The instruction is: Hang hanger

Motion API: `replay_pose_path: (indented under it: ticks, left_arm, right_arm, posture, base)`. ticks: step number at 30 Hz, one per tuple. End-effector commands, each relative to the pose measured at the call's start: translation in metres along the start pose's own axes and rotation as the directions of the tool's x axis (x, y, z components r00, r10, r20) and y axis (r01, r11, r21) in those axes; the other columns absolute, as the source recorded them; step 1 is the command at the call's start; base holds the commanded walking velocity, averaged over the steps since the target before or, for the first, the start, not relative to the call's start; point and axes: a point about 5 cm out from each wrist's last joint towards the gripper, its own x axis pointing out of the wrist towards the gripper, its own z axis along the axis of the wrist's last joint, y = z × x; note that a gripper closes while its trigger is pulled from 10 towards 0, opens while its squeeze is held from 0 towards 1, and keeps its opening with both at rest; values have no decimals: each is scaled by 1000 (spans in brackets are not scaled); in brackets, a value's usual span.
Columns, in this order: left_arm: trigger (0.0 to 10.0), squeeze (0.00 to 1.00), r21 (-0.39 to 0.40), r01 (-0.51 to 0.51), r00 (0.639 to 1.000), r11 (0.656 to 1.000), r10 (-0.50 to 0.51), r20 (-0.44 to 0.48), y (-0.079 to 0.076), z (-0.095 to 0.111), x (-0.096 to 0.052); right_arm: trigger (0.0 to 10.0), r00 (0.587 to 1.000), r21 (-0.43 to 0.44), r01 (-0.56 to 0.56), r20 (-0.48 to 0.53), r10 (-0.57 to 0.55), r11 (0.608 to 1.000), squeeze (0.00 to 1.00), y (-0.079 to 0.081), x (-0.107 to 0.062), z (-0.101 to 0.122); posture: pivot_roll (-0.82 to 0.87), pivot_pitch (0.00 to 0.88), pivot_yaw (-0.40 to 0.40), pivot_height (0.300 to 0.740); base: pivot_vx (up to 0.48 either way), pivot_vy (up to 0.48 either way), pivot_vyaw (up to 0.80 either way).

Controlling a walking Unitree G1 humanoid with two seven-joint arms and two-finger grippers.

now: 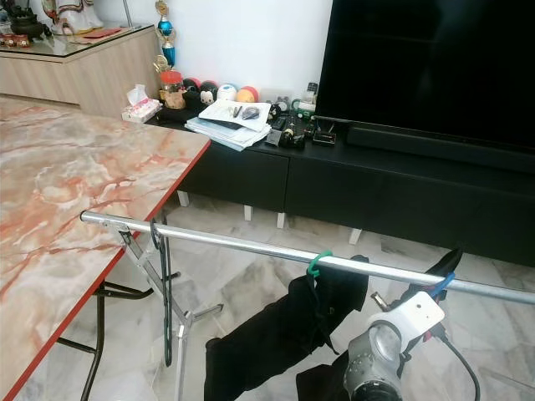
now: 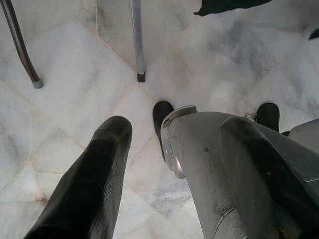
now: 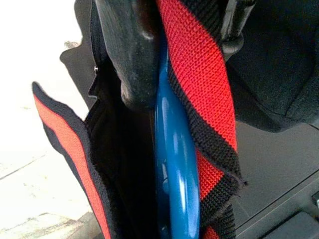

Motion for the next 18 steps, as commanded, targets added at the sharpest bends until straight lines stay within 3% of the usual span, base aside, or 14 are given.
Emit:
replay_pose_path:
  ticks: [1, 6, 14, 18]
  left_arm:
    - [10000, 0, 24, 16, 999, 1000, -15, -38, -3, -9, -1]
    - [10000, 0, 24, 15, 999, 1000, -14, -37, -2, -9, -2]
    - [10000, 0, 24, 16, 999, 1000, -15, -37, -2, -9, -2]
    - [10000, 0, 25, 17, 999, 1000, -16, -37, -2, -9, -2]
  right_arm:
    - [0, 999, -16, -7, 34, 7, 1000, 0, 2, 0, 5]
    - [0, 996, -41, -6, 86, 9, 999, 0, 1, 0, 10]
    - [0, 961, -100, -6, 274, 33, 995, 0, -4, -11, 26]
    - [0, 956, -116, -11, 290, 45, 993, 0, -12, -19, 26]
  posture:
    - [190, 0, -10, 740]
    - [190, 0, -11, 740]
    - [189, 0, -13, 740]
    - [189, 0, -13, 740]
  base:
    - [0, 0, 0]
    - [0, 0, 0]
    - [0, 0, 0]
    - [0, 0, 0]
